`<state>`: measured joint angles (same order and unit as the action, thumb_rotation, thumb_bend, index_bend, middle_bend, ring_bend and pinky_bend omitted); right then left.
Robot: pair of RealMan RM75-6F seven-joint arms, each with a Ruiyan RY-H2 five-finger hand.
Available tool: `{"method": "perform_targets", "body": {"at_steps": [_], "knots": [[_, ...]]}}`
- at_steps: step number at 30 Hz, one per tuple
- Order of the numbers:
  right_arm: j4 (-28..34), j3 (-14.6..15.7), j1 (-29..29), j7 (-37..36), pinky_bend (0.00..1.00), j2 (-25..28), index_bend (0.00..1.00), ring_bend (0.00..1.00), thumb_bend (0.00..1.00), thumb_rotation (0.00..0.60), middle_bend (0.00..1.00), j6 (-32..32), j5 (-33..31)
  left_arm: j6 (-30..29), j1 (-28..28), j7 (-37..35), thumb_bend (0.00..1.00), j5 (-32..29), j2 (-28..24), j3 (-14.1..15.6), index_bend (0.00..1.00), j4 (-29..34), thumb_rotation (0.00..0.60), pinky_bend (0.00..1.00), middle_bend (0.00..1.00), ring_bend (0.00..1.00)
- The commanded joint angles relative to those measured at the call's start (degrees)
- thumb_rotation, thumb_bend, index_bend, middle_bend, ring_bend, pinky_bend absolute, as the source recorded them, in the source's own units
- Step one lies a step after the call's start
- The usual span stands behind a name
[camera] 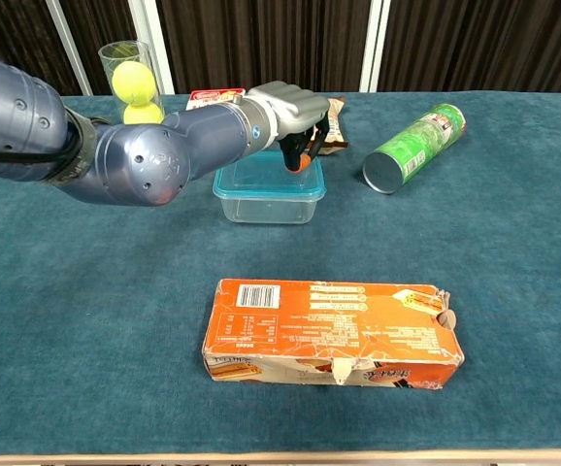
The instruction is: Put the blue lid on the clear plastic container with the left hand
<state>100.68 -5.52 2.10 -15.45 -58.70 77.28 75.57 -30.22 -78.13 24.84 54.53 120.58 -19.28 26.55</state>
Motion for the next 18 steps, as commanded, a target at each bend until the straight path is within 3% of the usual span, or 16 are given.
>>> {"method": "perform_targets", "body": {"at_steps": [1, 18], "knots": [[-0.1, 0.02, 0.09, 0.16, 0.0, -0.12, 0.1, 0.0, 0.29, 0.6, 0.0, -0.15, -0.04, 0.03, 0.05, -0.08, 0.5, 0.11, 0.02, -0.07, 0.7, -0.04, 0.6, 0.02, 0.59, 0.17], [0.05, 0.01, 0.01, -0.04, 0.0, 0.09, 0.1, 0.0, 0.29, 0.6, 0.0, -0.1, -0.03, 1.39, 0.31, 0.21, 0.51, 0.61, 0.89, -0.39, 0.7, -1.21, 0.6, 0.02, 0.6, 0.17]]}}
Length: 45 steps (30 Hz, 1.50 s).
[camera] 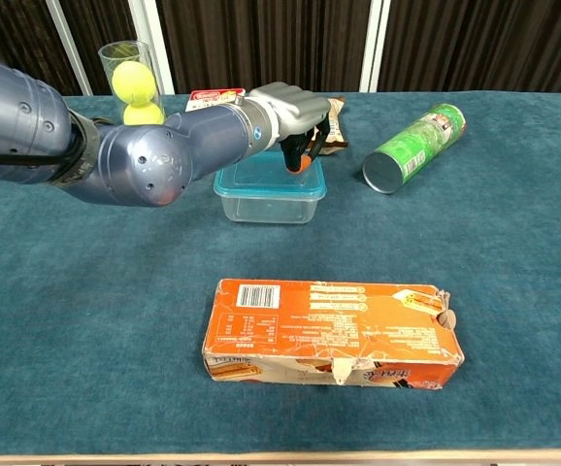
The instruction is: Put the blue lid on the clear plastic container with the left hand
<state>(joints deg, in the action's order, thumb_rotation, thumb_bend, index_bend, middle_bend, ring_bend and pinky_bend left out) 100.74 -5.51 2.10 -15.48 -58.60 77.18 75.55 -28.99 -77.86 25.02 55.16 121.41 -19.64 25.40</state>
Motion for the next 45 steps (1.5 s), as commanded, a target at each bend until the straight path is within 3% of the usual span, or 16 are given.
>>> {"method": "perform_targets", "body": {"at_steps": [1, 36, 45], "knots": [[-0.01, -0.02, -0.01, -0.06, 0.0, 0.0, 0.1, 0.0, 0.29, 0.6, 0.0, 0.02, 0.0, 0.27, 0.08, 0.07, 0.51, -0.02, 0.12, -0.05, 0.7, -0.15, 0.6, 0.02, 0.6, 0.17], [-0.01, 0.02, -0.08, -0.29, 0.0, 0.09, 0.1, 0.0, 0.29, 0.6, 0.0, 0.23, 0.34, 1.84, 1.51, 1.43, 0.5, 0.97, 1.46, 0.61, 0.7, -1.65, 0.6, 0.02, 0.6, 0.17], [0.03, 0.05, -0.04, -0.23, 0.0, 0.09, 0.1, 0.0, 0.29, 0.6, 0.0, 0.18, 0.41, -3.46, 1.4, 0.37, 0.51, 2.46, -2.21, -0.67, 0.7, 4.51, 0.6, 0.02, 0.6, 0.17]]}}
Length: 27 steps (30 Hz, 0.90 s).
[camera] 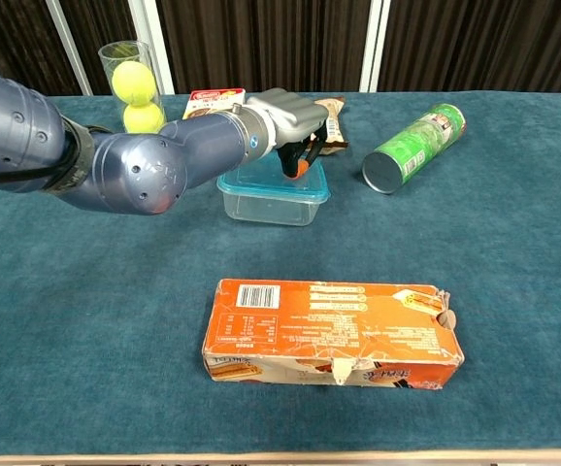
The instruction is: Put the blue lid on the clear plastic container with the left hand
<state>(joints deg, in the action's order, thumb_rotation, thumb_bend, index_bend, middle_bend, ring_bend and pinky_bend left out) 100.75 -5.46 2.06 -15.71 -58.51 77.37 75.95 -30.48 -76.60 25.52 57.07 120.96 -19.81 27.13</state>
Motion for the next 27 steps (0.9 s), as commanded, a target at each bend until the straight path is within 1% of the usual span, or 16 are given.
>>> {"method": "perform_targets", "body": {"at_steps": [1, 4, 8, 13, 18, 20, 23, 27], "knots": [[0.02, 0.02, 0.01, 0.02, 0.0, 0.01, 0.1, 0.0, 0.29, 0.6, 0.0, -0.01, 0.03, -2.79, 0.32, 0.02, 0.5, 0.7, -2.55, -0.6, 0.7, 4.2, 0.6, 0.02, 0.6, 0.17], [-0.01, 0.01, 0.03, 0.08, 0.0, -0.04, 0.1, 0.0, 0.29, 0.6, 0.0, -0.02, 0.02, -5.1, 1.08, 0.7, 0.5, 1.07, -4.83, -0.73, 0.7, 8.41, 0.6, 0.02, 0.6, 0.17], [-0.05, -0.02, 0.05, 0.22, 0.0, -0.13, 0.1, 0.0, 0.29, 0.6, 0.0, 0.04, 0.0, -7.86, 2.77, 3.6, 0.5, 0.2, -8.77, -0.79, 0.7, 15.88, 0.6, 0.02, 0.6, 0.17], [-0.11, -0.08, 0.07, 0.39, 0.0, -0.21, 0.1, 0.0, 0.29, 0.6, 0.0, 0.08, -0.11, -10.02, 4.62, 7.67, 0.51, -2.66, -12.78, -0.73, 0.7, 23.99, 0.6, 0.02, 0.6, 0.17], [-0.15, -0.1, 0.11, 0.49, 0.0, -0.26, 0.1, 0.0, 0.29, 0.6, 0.0, 0.02, -0.22, -10.9, 5.45, 9.86, 0.51, -5.74, -15.73, -0.82, 0.7, 30.47, 0.6, 0.02, 0.6, 0.17], [-0.15, -0.17, 0.11, 0.53, 0.0, -0.28, 0.1, 0.0, 0.29, 0.6, 0.0, 0.08, -0.28, -11.29, 5.62, 10.44, 0.51, -6.09, -16.69, -0.39, 0.7, 32.96, 0.6, 0.02, 0.6, 0.17], [-0.17, -0.16, 0.13, 0.51, 0.0, -0.29, 0.1, 0.0, 0.29, 0.6, 0.0, 0.0, -0.34, -11.57, 6.0, 11.29, 0.51, -6.15, -17.83, 1.01, 0.7, 36.23, 0.6, 0.02, 0.6, 0.17], [-0.19, -0.12, 0.16, 0.55, 0.0, -0.29, 0.1, 0.0, 0.29, 0.6, 0.0, -0.07, -0.27, -11.4, 6.19, 12.25, 0.51, -6.57, -18.13, 3.07, 0.7, 38.75, 0.6, 0.02, 0.6, 0.17]]}}
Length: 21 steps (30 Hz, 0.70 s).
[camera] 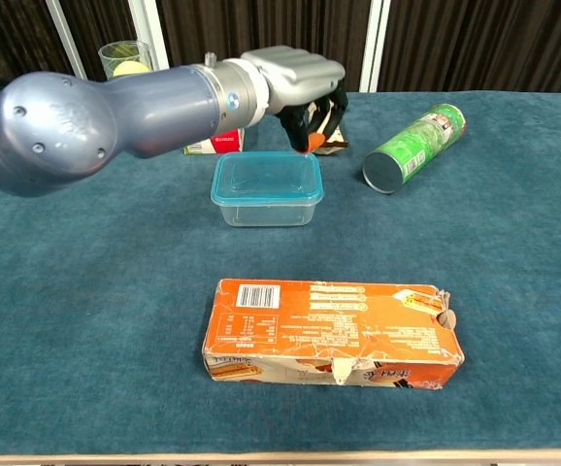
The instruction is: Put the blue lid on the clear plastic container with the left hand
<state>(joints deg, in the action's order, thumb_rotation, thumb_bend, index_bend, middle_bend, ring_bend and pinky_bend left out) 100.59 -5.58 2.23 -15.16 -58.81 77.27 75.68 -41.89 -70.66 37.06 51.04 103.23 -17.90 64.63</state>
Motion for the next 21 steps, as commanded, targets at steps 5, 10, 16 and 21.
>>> {"method": "perform_targets", "body": {"at_steps": [5, 10, 16, 21], "knots": [[0.02, -0.08, -0.04, -0.09, 0.0, 0.06, 0.1, 0.0, 0.29, 0.6, 0.0, 0.04, -0.18, 0.74, -0.33, 1.41, 0.51, -1.96, 0.29, 2.76, 0.7, 1.98, 0.6, 0.02, 0.6, 0.17], [0.02, -0.09, -0.03, -0.16, 0.0, 0.07, 0.1, 0.0, 0.29, 0.6, 0.0, -0.01, -0.23, 0.88, -0.83, 2.21, 0.51, -3.42, 0.66, 3.73, 0.7, 1.8, 0.6, 0.02, 0.6, 0.17], [0.08, -0.06, -0.01, -0.22, 0.0, 0.13, 0.1, 0.0, 0.29, 0.6, 0.0, -0.14, -0.24, 0.78, -1.26, 2.83, 0.5, -4.74, 0.96, 4.63, 0.7, 1.21, 0.6, 0.02, 0.6, 0.17], [0.09, -0.14, -0.05, -0.15, 0.0, 0.1, 0.1, 0.0, 0.29, 0.6, 0.0, -0.02, -0.39, 0.71, -1.55, 2.97, 0.51, -5.1, 0.96, 5.22, 0.7, 0.97, 0.6, 0.02, 0.61, 0.17]]}}
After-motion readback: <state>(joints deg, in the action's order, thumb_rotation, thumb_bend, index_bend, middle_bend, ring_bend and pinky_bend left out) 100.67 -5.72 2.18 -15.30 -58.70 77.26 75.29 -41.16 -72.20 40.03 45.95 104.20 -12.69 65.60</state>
